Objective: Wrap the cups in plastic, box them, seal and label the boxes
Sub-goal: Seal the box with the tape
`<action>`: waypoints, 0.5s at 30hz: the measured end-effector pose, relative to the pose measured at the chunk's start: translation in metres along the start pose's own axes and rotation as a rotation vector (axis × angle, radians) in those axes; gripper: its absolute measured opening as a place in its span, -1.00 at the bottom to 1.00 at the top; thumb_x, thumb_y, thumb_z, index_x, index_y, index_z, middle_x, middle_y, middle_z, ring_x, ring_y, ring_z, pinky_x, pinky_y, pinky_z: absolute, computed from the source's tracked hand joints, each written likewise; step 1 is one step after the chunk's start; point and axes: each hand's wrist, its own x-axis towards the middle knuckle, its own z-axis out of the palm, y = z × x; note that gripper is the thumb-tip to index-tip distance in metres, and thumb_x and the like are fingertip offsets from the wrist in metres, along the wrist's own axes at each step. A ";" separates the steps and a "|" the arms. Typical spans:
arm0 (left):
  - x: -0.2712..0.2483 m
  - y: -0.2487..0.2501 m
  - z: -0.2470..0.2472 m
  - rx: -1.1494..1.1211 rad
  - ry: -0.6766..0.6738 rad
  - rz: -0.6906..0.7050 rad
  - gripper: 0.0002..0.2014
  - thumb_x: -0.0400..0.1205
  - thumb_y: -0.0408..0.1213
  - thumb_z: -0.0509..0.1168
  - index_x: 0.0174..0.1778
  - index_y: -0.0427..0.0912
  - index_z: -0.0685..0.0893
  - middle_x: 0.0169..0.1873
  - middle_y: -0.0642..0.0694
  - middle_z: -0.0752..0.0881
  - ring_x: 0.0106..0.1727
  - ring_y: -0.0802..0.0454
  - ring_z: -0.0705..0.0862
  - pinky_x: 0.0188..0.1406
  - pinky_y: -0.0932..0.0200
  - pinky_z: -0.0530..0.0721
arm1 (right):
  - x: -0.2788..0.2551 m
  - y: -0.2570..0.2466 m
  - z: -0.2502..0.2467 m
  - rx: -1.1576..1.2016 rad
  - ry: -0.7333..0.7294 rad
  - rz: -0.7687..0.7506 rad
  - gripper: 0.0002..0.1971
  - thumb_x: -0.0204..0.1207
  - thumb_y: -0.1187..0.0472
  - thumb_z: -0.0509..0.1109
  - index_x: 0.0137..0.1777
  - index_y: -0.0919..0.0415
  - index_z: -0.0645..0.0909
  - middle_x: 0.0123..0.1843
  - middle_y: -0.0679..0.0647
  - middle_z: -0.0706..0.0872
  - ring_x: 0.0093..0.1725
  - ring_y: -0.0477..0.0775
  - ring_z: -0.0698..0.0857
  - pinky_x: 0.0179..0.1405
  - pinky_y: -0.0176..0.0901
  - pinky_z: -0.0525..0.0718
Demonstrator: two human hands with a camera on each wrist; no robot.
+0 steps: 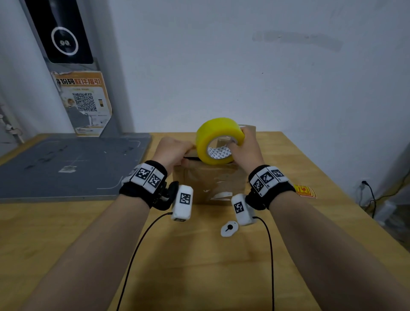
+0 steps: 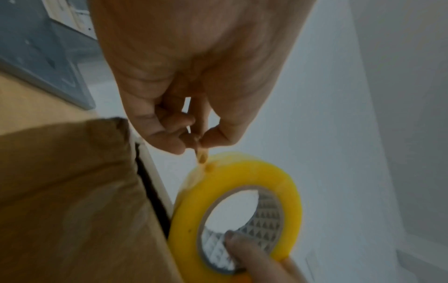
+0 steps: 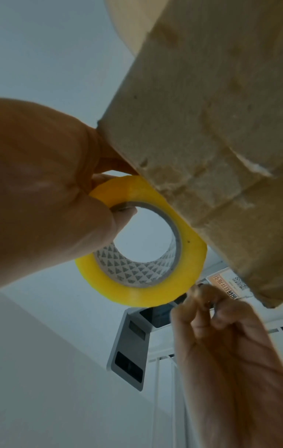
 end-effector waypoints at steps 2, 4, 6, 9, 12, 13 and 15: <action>-0.006 0.007 -0.009 -0.051 0.053 0.025 -0.88 0.62 -0.35 0.39 -0.15 -0.34 0.77 -0.34 -0.11 0.59 -0.39 0.03 0.56 -0.31 0.12 0.68 | 0.001 -0.001 0.002 -0.041 0.009 0.011 -0.77 0.70 0.20 0.40 0.30 0.12 0.51 -0.13 0.00 0.66 -0.16 0.08 0.69 -0.16 -0.02 0.63; -0.014 0.018 -0.020 -0.104 0.088 0.073 -0.84 0.65 -0.35 0.29 -0.19 -0.25 0.73 -0.33 -0.03 0.57 -0.35 0.08 0.51 -0.31 0.15 0.64 | 0.002 -0.003 0.005 -0.091 0.016 0.018 -0.76 0.71 0.18 0.37 0.34 0.09 0.50 -0.05 0.04 0.69 -0.10 0.13 0.71 -0.08 0.03 0.67; -0.019 0.026 -0.025 -0.101 0.088 0.124 -0.81 0.66 -0.29 0.27 -0.23 -0.18 0.73 -0.29 0.00 0.58 -0.26 0.06 0.51 -0.22 0.10 0.68 | 0.002 -0.004 0.006 -0.125 0.022 0.018 -0.72 0.72 0.15 0.37 0.38 0.05 0.49 0.03 0.07 0.72 -0.03 0.17 0.73 0.00 0.09 0.71; -0.023 0.028 -0.021 -0.014 0.028 0.160 -0.69 0.67 0.02 0.42 -0.27 -0.10 0.60 -0.20 -0.03 0.60 -0.10 0.02 0.61 0.04 -0.05 0.75 | 0.001 -0.005 0.006 -0.120 0.033 0.010 -0.73 0.72 0.15 0.36 0.38 0.05 0.49 -0.02 0.02 0.69 -0.06 0.16 0.73 -0.03 0.07 0.71; -0.024 0.023 -0.012 -0.010 -0.006 0.239 -0.63 0.65 -0.05 0.47 -0.35 -0.03 0.45 -0.15 -0.03 0.64 0.02 0.01 0.67 0.25 -0.17 0.69 | -0.002 -0.007 0.006 -0.121 0.044 0.021 -0.74 0.72 0.16 0.36 0.37 0.05 0.49 -0.07 -0.04 0.65 -0.08 0.13 0.72 -0.07 0.05 0.71; -0.024 0.022 -0.010 -0.026 -0.001 0.268 -0.64 0.65 -0.13 0.47 -0.34 -0.04 0.44 -0.10 -0.04 0.73 0.06 0.06 0.72 0.27 -0.14 0.68 | -0.003 -0.008 0.005 -0.125 0.045 0.033 -0.74 0.73 0.15 0.36 0.37 0.04 0.48 -0.07 -0.03 0.66 -0.07 0.13 0.72 -0.06 0.06 0.72; -0.024 0.020 -0.008 -0.051 0.048 0.310 -0.67 0.61 -0.24 0.49 -0.32 -0.07 0.45 -0.03 -0.26 0.84 0.13 0.10 0.82 0.32 -0.15 0.73 | -0.003 -0.007 0.005 -0.141 0.046 0.053 -0.73 0.73 0.13 0.35 0.38 0.02 0.47 -0.03 0.03 0.69 -0.05 0.16 0.73 -0.03 0.09 0.73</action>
